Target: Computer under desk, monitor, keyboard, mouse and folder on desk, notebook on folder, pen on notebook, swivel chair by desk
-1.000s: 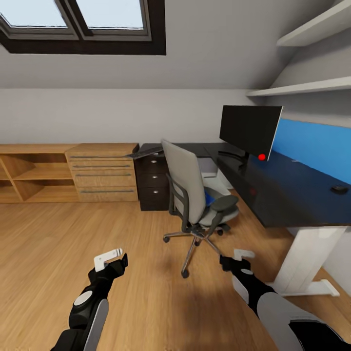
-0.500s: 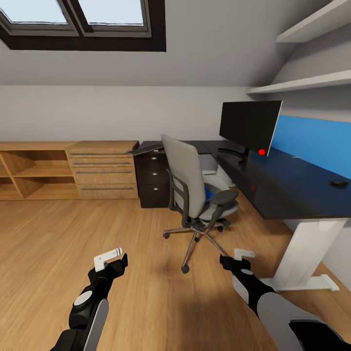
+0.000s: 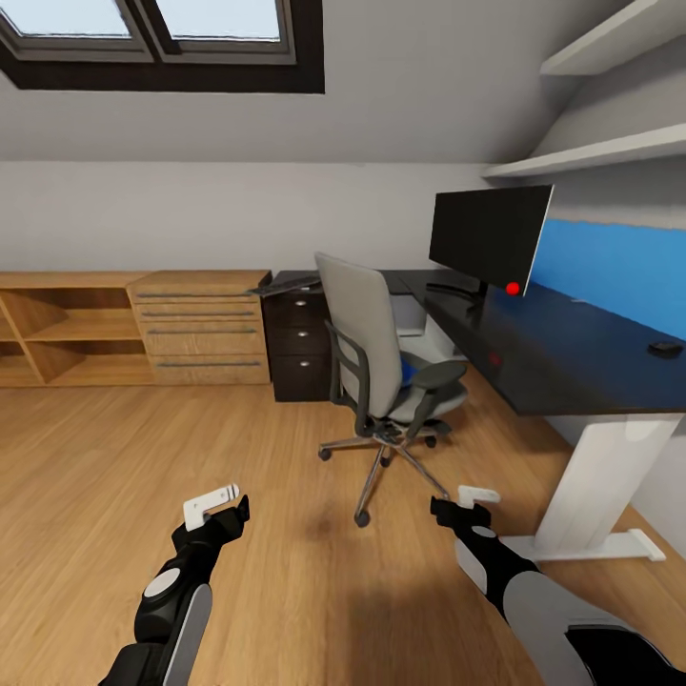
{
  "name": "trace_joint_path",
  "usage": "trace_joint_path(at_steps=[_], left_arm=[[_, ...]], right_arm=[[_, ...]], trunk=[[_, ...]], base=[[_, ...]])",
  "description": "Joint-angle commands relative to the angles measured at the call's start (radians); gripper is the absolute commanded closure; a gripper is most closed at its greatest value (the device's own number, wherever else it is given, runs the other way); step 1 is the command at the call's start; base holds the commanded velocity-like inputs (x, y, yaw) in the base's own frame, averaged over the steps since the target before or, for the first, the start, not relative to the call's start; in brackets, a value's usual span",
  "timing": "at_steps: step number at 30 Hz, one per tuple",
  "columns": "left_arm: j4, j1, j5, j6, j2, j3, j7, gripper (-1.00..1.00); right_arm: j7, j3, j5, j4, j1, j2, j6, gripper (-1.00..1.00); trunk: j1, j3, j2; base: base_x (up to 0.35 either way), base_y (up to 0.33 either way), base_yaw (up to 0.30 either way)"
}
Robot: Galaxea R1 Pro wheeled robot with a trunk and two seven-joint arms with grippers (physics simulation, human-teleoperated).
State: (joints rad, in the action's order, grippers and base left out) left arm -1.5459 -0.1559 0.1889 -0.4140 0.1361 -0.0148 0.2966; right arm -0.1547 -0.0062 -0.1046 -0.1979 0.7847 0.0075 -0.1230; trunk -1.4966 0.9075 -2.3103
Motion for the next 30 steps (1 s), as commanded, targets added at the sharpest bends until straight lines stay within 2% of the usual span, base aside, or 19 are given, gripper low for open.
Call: trace_joint_path(at_steps=[1, 9, 14, 26, 30], left_arm=[[-0.001, -0.001, 0.01, -0.003, 0.0, 0.0, 0.006, -1.0], [0.0, -0.001, 0.009, -0.003, 0.0, 0.0, 0.006, -1.0], [0.0, -0.001, 0.01, -0.003, 0.0, 0.0, 0.006, -1.0], [0.001, -0.001, 0.009, -0.003, -0.001, -0.001, 0.006, -1.0], [0.002, -0.001, 0.009, -0.003, -0.001, -0.001, 0.006, -1.0]], right_arm=[[-0.001, 0.0, -0.01, 0.001, 0.001, 0.0, -0.011, -1.0], [0.001, 0.0, -0.009, 0.008, -0.001, 0.0, -0.065, -1.0], [-0.003, 0.005, -0.004, 0.008, -0.001, 0.015, -0.142, -1.0], [-0.003, 0.005, -0.003, 0.008, -0.002, 0.022, -0.164, -1.0], [-0.003, 0.004, -0.003, 0.008, -0.002, 0.022, -0.164, -1.0]], trunk=[[-0.004, 0.004, -0.008], [-0.034, 0.029, -0.064], [-0.054, 0.045, -0.099], [-0.1, 0.083, -0.183], [-0.1, 0.083, -0.183]], base=[[0.0, 0.0, 0.0], [0.0, 0.0, 0.0], [0.0, 0.0, 0.0], [0.0, 0.0, 0.0], [0.0, 0.0, 0.0]])
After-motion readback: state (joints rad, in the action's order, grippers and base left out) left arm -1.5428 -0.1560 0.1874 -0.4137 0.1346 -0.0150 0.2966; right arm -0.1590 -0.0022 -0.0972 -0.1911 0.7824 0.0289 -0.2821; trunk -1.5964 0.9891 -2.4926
